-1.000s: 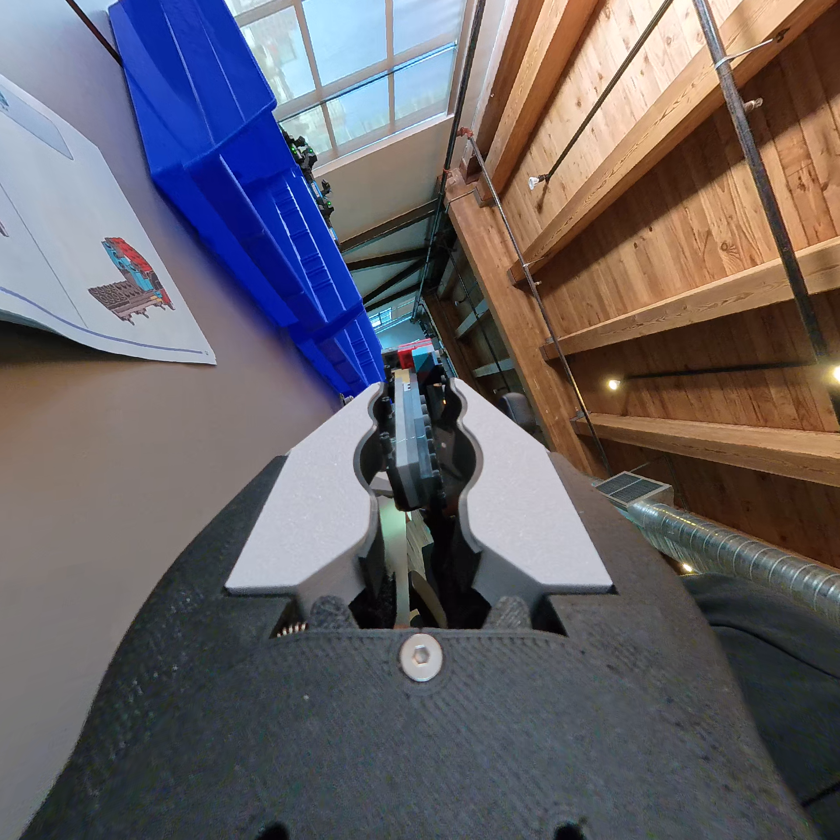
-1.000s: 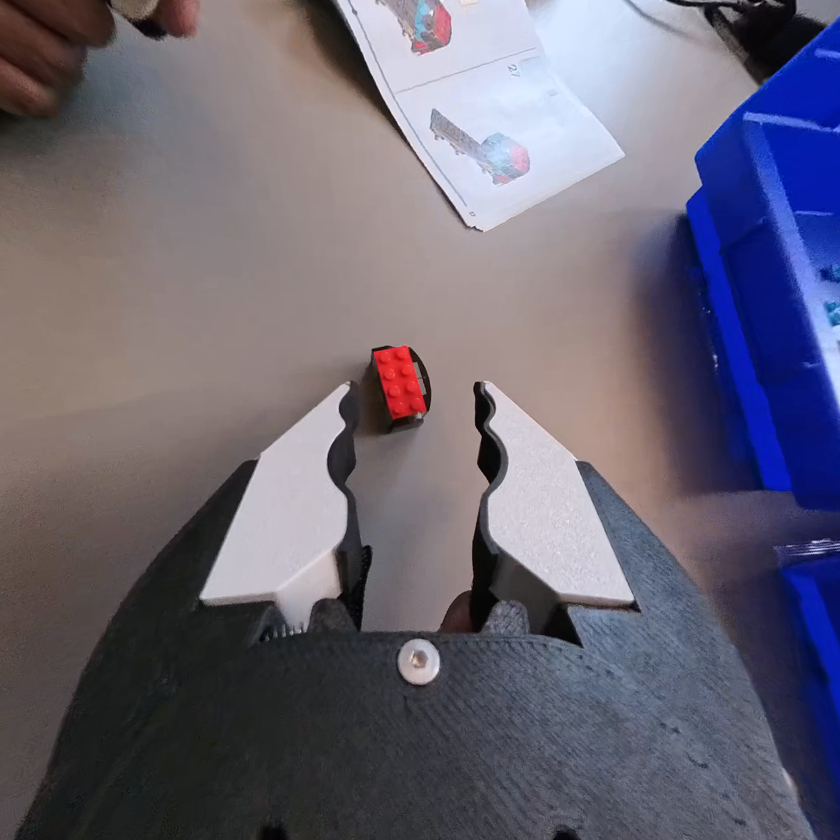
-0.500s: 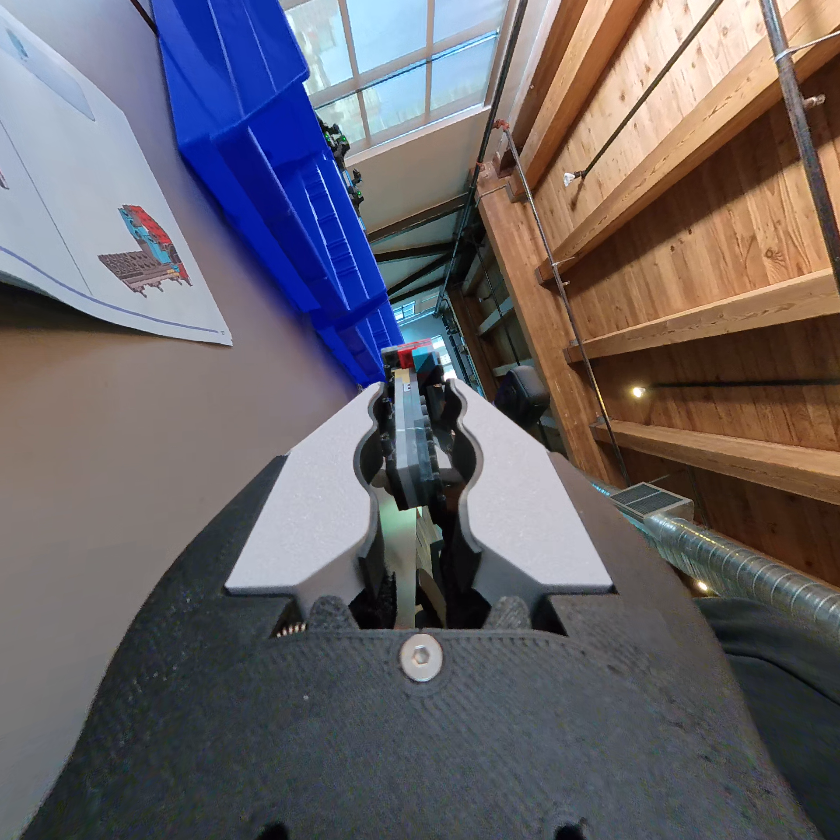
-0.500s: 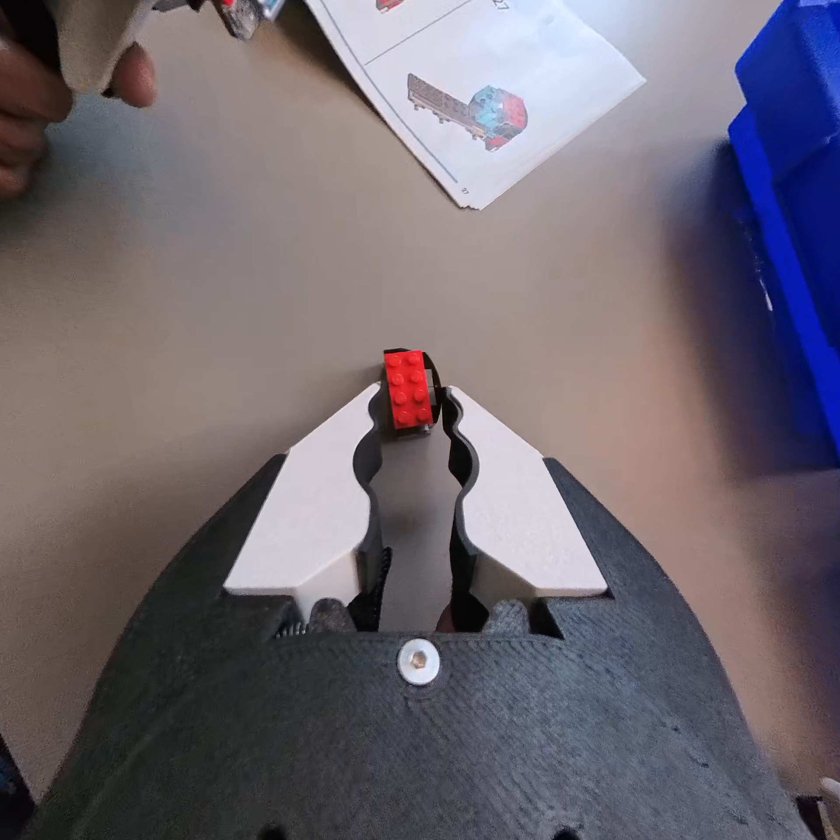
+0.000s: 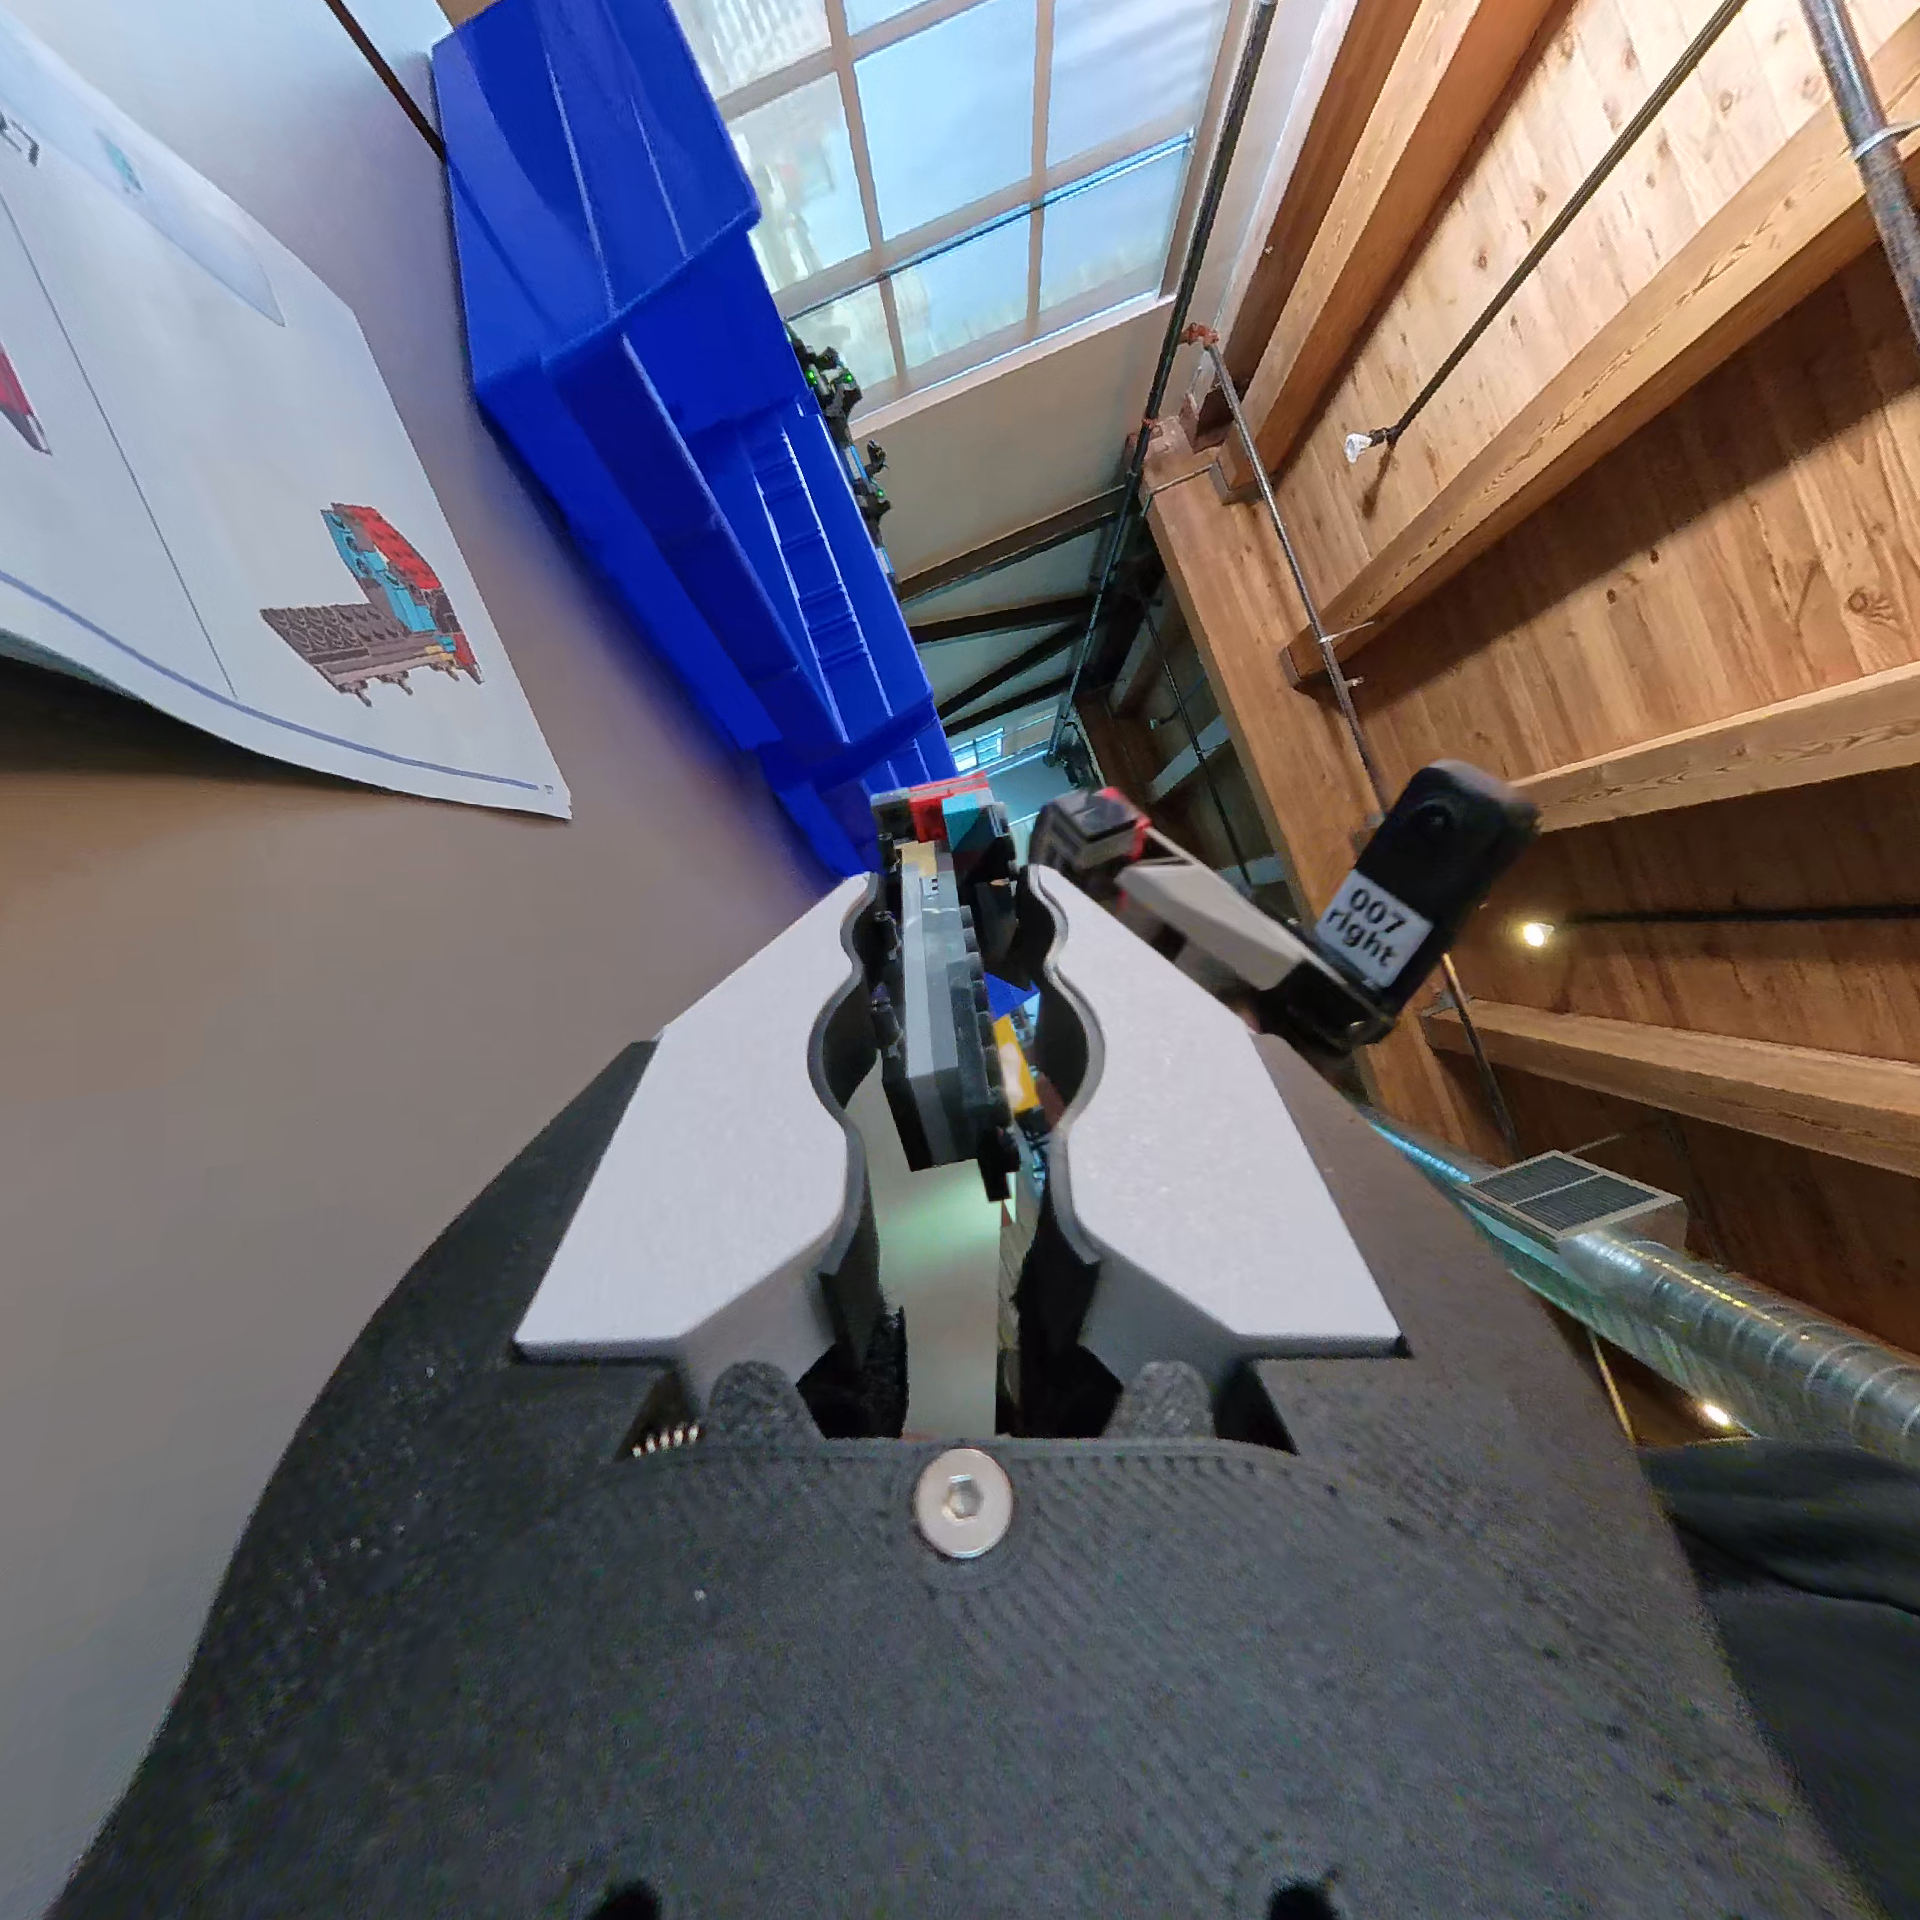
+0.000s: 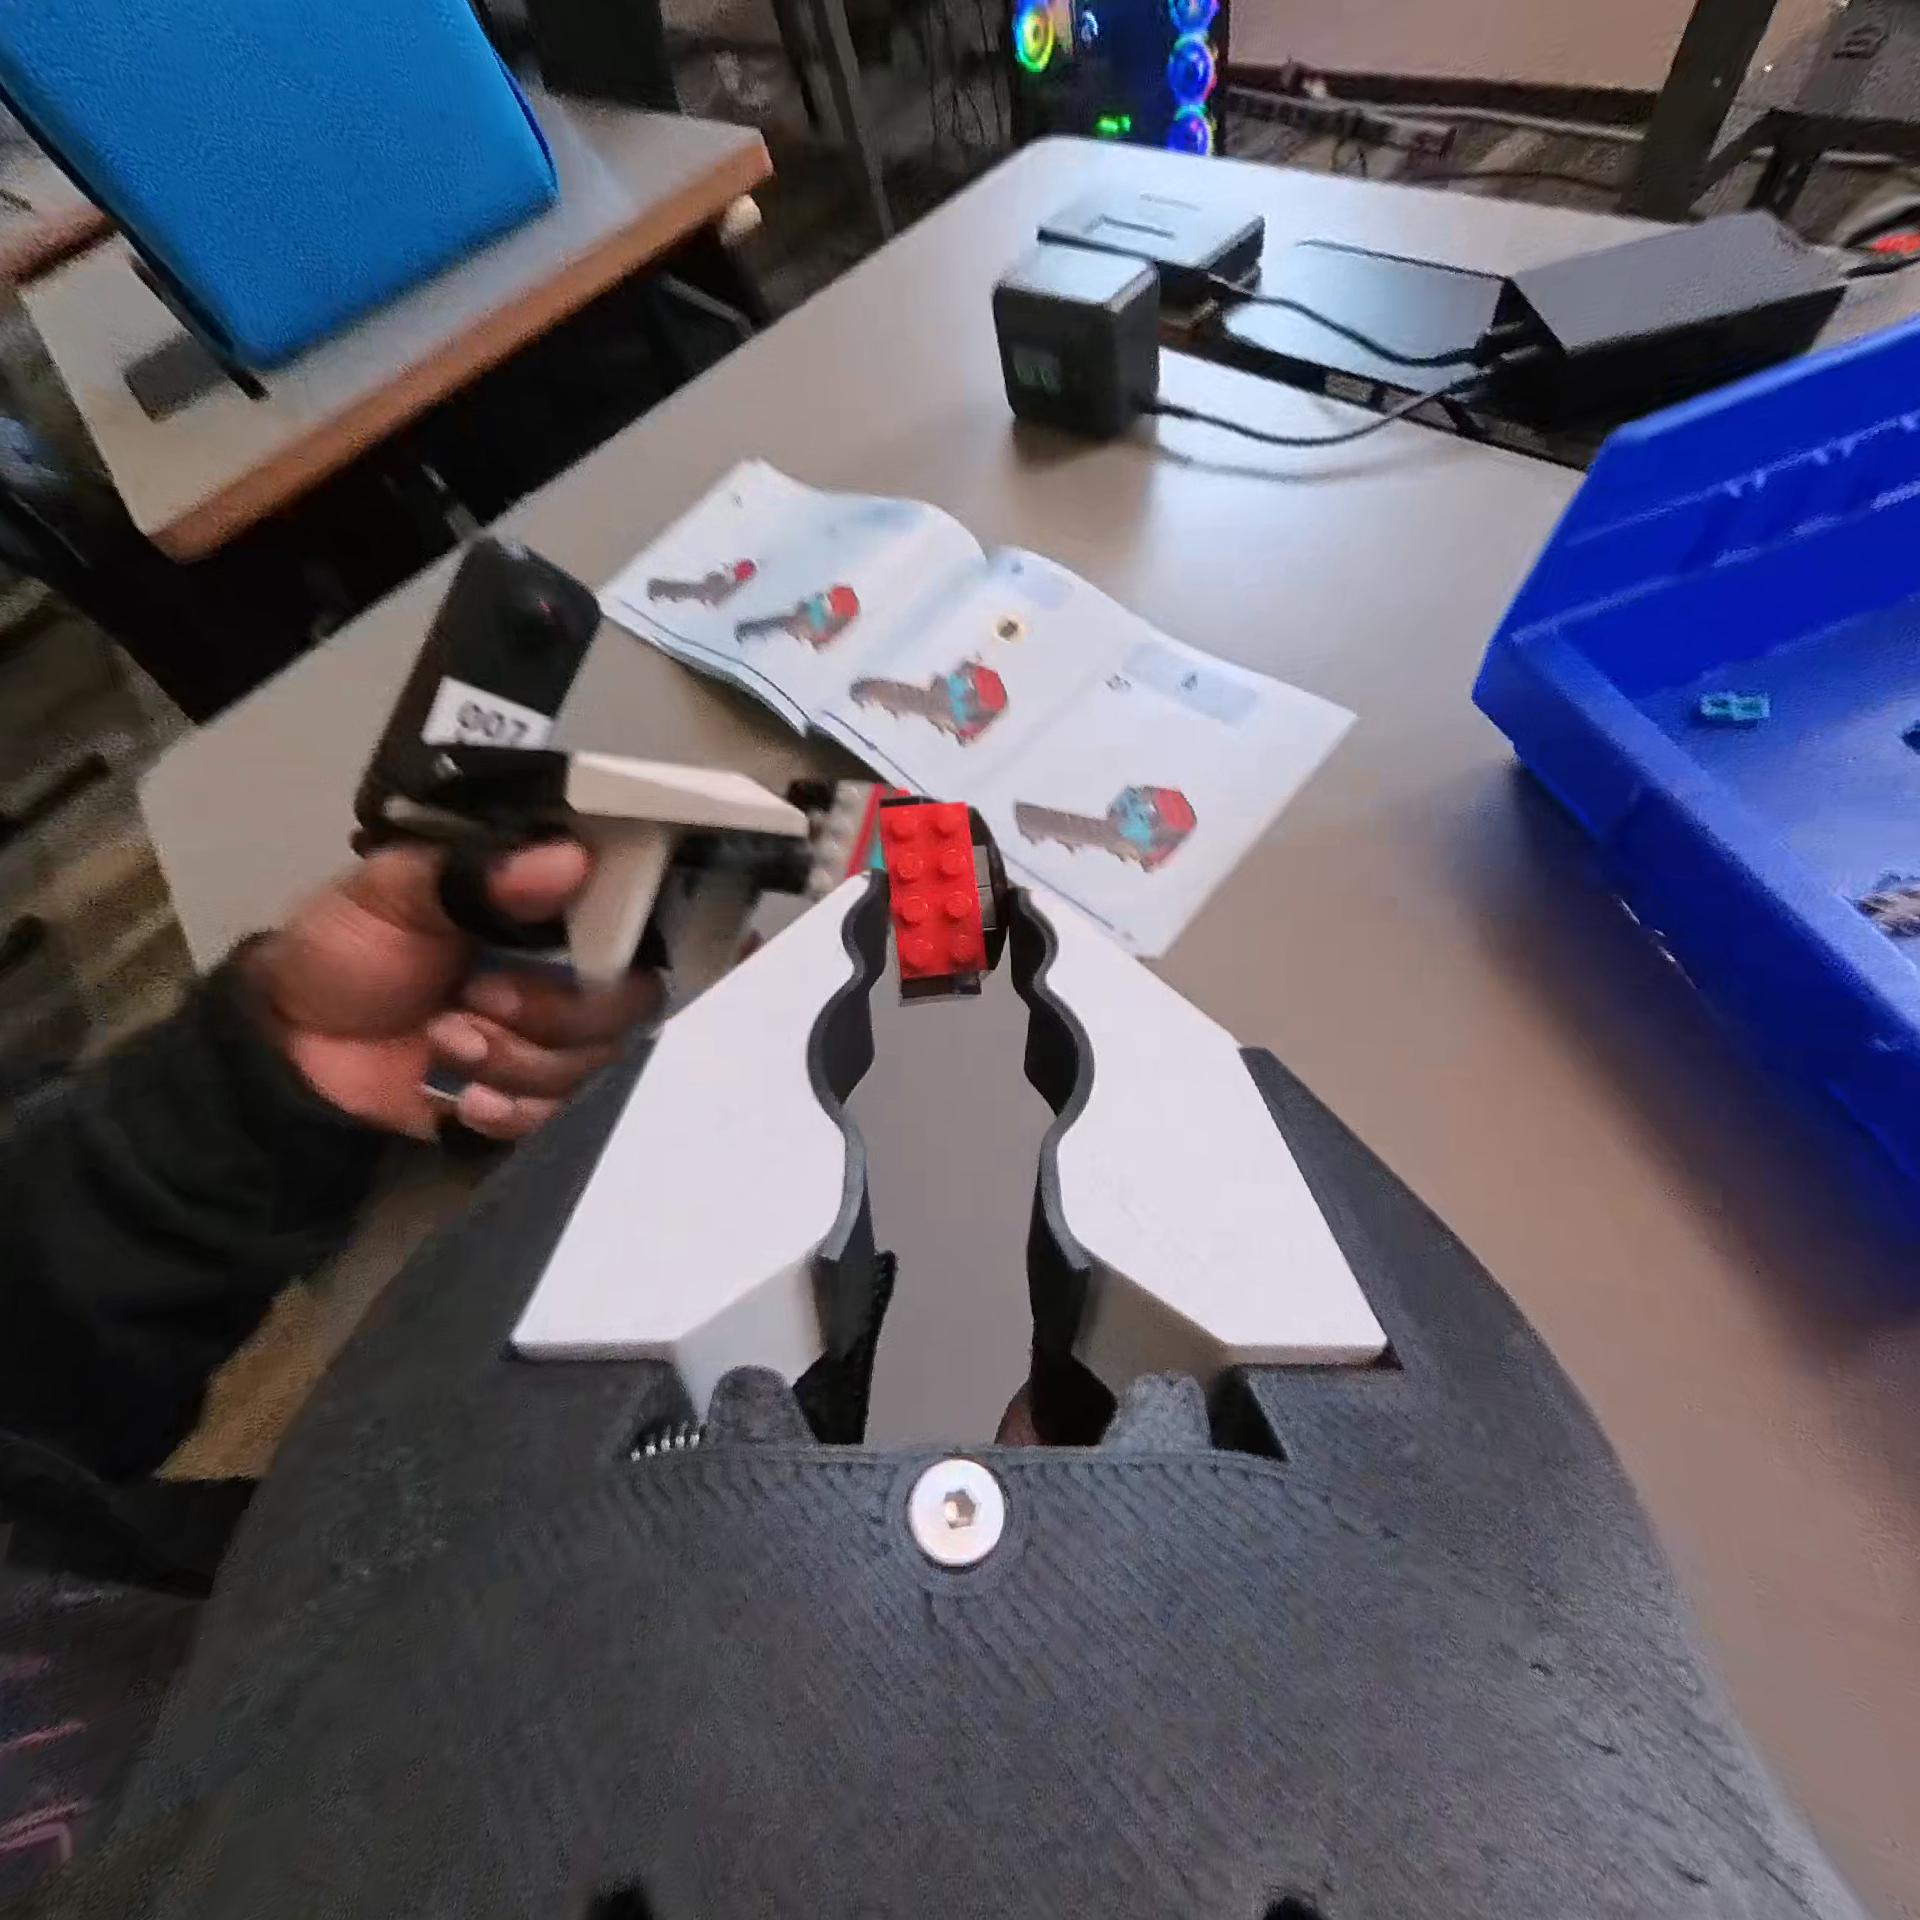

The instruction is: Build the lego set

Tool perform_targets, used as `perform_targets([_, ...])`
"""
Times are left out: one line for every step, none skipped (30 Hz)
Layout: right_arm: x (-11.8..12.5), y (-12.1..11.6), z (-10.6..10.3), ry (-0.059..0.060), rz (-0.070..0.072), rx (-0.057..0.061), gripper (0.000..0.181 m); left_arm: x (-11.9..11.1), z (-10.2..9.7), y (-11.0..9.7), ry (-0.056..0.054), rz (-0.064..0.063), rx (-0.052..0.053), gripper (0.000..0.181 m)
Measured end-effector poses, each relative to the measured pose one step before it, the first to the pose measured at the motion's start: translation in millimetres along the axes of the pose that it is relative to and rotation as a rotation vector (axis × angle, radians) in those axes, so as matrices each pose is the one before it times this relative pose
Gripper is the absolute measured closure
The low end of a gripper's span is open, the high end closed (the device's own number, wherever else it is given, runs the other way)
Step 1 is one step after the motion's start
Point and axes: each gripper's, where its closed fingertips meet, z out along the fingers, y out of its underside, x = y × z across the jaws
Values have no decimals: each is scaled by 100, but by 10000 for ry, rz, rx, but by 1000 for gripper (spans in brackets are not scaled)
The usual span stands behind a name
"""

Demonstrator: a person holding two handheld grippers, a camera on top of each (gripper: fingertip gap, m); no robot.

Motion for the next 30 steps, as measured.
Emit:
perform_targets([-448,-444,242,-135,160,66,159,8,65,16,-79,105,3,157])
perform_targets([-341,-257,314,-109,158,15,159,-30,61,13,-101,109,11,157])
perform_targets([-216,-121,353,-53,123,-4,158,-21,51,0,-104,108,18,157])
perform_targets([-82,-1,370,-11,83,-29,159,1,46,28,-90,95,3,157])
perform_targets([34,124,359,46,54,-83,159,8,50,28,-71,86,-2,157])
perform_targets([17,134,351,27,72,-75,158,19,29,-3,-66,81,11,157])
perform_targets([-34,108,298,-11,109,-44,159,-11,14,-39,-75,72,29,157])
perform_targets([-3,100,275,11,98,-47,159,-20,-9,-60,-73,68,34,157])
perform_targets([-19,51,208,19,71,-16,159,-39,-19,-58,-69,62,37,157])
perform_targets([-53,19,185,6,55,-9,159,-47,-21,-68,-69,52,37,157])
perform_targets([-23,-21,145,23,75,10,159,-57,-21,-69,-72,47,40,157])
perform_targets([-41,-45,138,-12,109,29,159,-61,-31,-78,-73,52,47,157])
perform_targets([-17,-61,123,-29,160,31,158,-43,-25,-97,-70,57,54,157])
perform_targets([-46,-94,124,-89,222,66,158,0,-21,-109,-48,51,59,157])
perform_targets([-107,-134,80,-180,328,94,159,57,-25,-99,-11,30,54,157])
perform_targets([-115,-214,48,-242,406,139,159,83,-13,-81,16,1,45,157])
perform_targets([-155,-218,1,-334,520,148,159,96,-31,-87,22,-11,41,157])
perform_targets([-207,-267,-24,-433,630,168,159,79,-30,-86,18,-8,43,157])
perform_targets([-125,-256,-60,-418,660,169,159,90,-47,-80,24,-8,39,157])
perform_targets([-81,-184,-57,-406,652,120,159,103,-37,-86,35,-16,34,157])
perform_targets([-178,-156,-63,-478,645,94,159,125,-44,-91,52,-29,36,157])
perform_targets([-209,-117,-56,-478,577,82,159,142,-43,-103,73,-45,41,157])
perform_targets([21,-37,-63,-268,448,42,159,149,-45,-97,80,-53,39,157])
perform_targets([174,-15,-50,-88,256,27,160,135,-50,-86,72,-48,32,157])
perform_targets([73,-22,-33,-87,138,40,159,122,-38,-69,57,-38,26,157])
perform_targets([65,19,-8,-45,114,12,160,93,-39,-69,38,-23,23,157])
perform_targets([100,4,5,21,52,12,159,59,-36,-52,20,-7,15,157])
perform_targets([103,-31,19,77,-34,28,159,35,-37,-50,7,0,13,157])
perform_targets([74,-27,39,95,-69,12,159,27,-38,-49,2,2,13,157])
perform_targets([-8,-12,50,65,-91,-13,159,29,-30,-45,-2,8,11,157])
